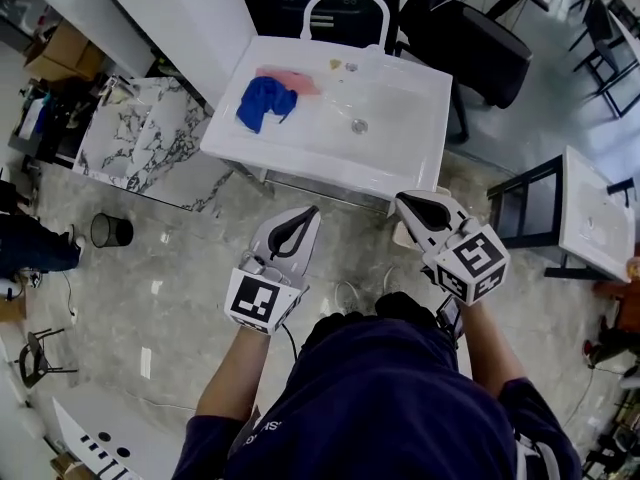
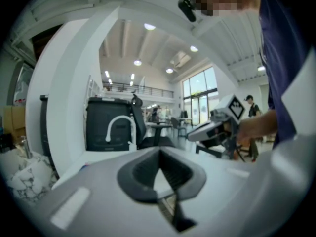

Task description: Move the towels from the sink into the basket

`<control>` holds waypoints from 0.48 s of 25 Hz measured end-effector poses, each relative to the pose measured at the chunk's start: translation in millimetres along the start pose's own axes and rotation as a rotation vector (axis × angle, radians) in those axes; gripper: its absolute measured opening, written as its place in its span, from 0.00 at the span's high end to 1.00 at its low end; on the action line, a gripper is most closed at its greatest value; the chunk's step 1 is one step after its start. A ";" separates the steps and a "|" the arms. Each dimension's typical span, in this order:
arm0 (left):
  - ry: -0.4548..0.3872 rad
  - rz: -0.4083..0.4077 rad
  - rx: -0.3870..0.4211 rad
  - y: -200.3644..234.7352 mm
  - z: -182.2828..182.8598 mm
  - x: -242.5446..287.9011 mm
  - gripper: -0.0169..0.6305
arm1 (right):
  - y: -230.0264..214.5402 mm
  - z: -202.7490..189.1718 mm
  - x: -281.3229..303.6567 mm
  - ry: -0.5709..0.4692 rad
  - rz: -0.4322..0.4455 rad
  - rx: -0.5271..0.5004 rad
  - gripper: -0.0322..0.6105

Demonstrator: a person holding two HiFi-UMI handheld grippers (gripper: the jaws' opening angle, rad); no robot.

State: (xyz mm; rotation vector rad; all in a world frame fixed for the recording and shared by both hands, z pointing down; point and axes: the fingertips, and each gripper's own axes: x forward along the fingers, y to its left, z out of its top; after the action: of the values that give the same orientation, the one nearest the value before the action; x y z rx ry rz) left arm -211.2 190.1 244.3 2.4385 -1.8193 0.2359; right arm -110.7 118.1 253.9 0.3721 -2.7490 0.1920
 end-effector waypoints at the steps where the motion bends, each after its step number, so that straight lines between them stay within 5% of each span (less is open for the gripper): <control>1: 0.001 0.010 -0.004 5.4 -1.5 -2.2 0.97 | 1.7 2.9 5.2 0.000 0.009 -0.005 0.94; 12: 0.060 0.102 -0.029 47.0 -10.5 9.6 0.97 | -9.7 24.1 61.3 -0.011 0.130 -0.015 0.94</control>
State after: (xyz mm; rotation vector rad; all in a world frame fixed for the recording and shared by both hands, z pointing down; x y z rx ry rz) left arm -254.4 169.3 255.4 2.2967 -1.9092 0.2848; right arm -171.2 90.3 254.9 0.1915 -2.7856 0.2031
